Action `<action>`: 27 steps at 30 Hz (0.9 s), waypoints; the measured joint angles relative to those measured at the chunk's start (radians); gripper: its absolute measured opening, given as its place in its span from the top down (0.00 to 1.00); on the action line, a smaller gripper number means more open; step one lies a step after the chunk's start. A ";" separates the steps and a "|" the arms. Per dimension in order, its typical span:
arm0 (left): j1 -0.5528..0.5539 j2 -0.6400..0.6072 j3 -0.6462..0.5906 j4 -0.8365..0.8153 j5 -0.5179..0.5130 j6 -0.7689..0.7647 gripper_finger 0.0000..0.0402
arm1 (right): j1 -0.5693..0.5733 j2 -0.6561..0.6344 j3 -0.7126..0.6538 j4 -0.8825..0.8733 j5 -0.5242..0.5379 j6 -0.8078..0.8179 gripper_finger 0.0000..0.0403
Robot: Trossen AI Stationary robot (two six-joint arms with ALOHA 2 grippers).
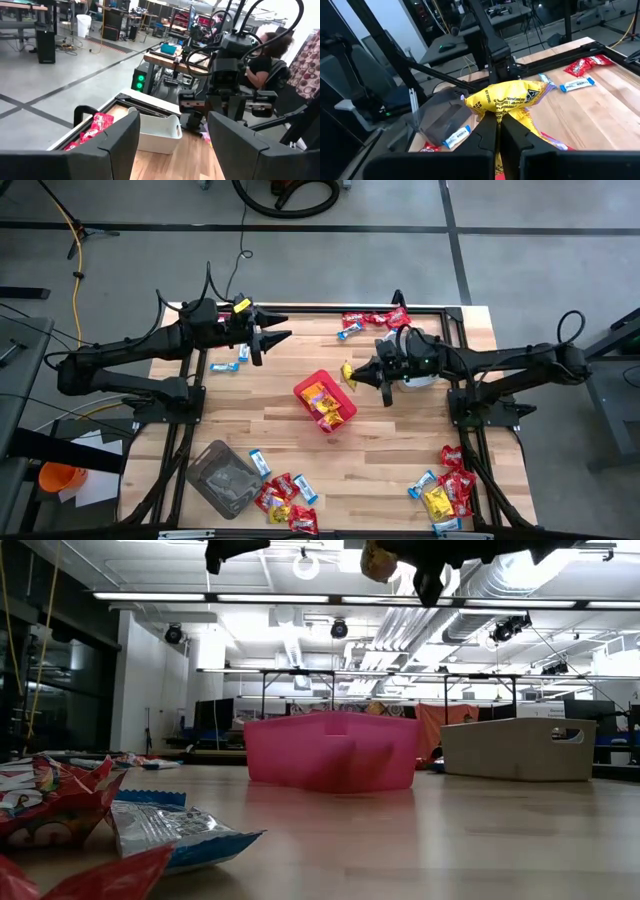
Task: Sort candy
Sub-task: Put the yellow candy into the red bin
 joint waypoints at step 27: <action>0.000 0.000 0.000 -0.002 -0.007 -0.011 0.45 | 0.015 0.387 0.330 -0.398 -0.032 -0.173 0.63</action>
